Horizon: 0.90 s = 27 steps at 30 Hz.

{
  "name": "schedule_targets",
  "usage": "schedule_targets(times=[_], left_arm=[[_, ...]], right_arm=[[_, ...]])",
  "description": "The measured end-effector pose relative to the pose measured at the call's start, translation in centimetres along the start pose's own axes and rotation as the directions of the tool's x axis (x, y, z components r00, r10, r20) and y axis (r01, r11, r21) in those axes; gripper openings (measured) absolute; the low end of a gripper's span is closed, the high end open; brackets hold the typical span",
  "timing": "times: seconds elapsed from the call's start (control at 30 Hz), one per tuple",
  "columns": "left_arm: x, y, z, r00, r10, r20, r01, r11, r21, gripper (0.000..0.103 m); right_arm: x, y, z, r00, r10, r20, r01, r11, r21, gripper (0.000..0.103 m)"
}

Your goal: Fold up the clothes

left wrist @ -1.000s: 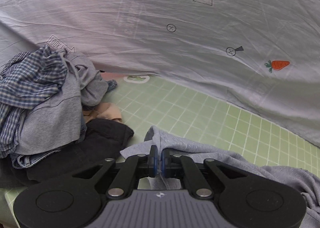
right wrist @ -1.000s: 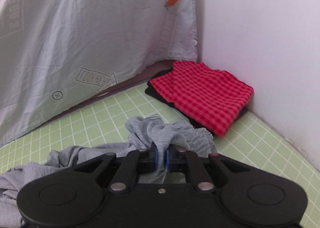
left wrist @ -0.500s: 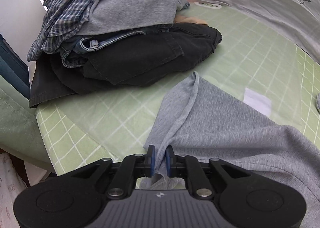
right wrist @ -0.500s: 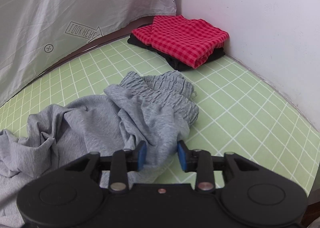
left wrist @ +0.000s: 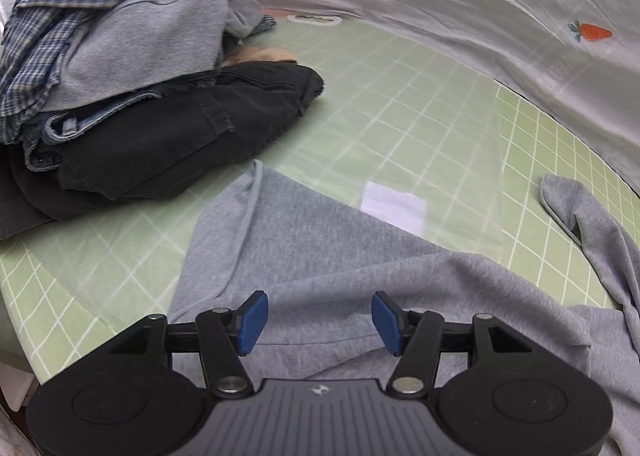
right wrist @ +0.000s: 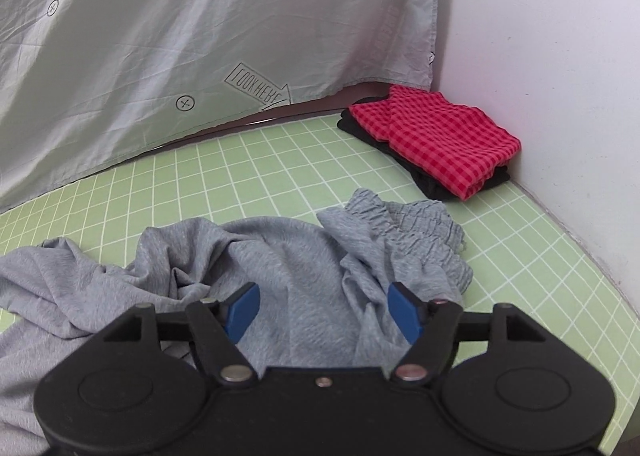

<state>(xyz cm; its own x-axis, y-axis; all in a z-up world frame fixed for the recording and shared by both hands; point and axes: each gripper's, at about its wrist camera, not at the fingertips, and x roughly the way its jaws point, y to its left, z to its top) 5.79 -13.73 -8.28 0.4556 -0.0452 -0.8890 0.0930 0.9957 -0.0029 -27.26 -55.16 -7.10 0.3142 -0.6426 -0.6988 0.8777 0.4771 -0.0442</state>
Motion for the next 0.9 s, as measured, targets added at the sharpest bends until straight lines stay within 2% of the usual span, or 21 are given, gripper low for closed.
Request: schedule_targets(times=[0.03,0.1,0.23,0.47,0.7,0.9], left_arm=[[0.4,-0.7,-0.2,1.0,-0.005,-0.008,0.005,1.0,0.021,0.067],[1.3,-1.9,-0.6,0.999,-0.022,-0.037,0.024,0.998,0.051,0.067],[2.8,-4.0,-1.7,0.988,-0.11,-0.112,0.12,0.989,0.086,0.067],[4.3,-6.7,-1.7,0.994,-0.047,-0.096,0.062,0.985,0.162,0.069],[5.9,-8.1,1.7,0.996,-0.038,-0.075,0.051,0.983,0.175,0.074],[8.1,-11.2,5.6,0.999,-0.012,-0.032,0.018,0.982,0.187,0.076]], right_arm=[[0.2,0.4,-0.1,1.0,0.007,-0.01,-0.007,1.0,-0.015,0.078],[0.7,1.1,-0.5,0.999,0.018,-0.03,-0.02,0.999,-0.042,0.081],[2.8,1.6,-1.3,0.993,0.026,-0.113,-0.031,0.999,-0.041,0.082],[5.9,2.2,-1.6,0.983,0.023,-0.183,-0.028,0.999,-0.026,0.082],[9.1,2.9,-1.6,0.97,0.021,-0.242,-0.024,1.0,-0.01,0.092],[12.9,3.7,1.6,0.974,0.037,-0.222,-0.027,0.998,0.049,0.099]])
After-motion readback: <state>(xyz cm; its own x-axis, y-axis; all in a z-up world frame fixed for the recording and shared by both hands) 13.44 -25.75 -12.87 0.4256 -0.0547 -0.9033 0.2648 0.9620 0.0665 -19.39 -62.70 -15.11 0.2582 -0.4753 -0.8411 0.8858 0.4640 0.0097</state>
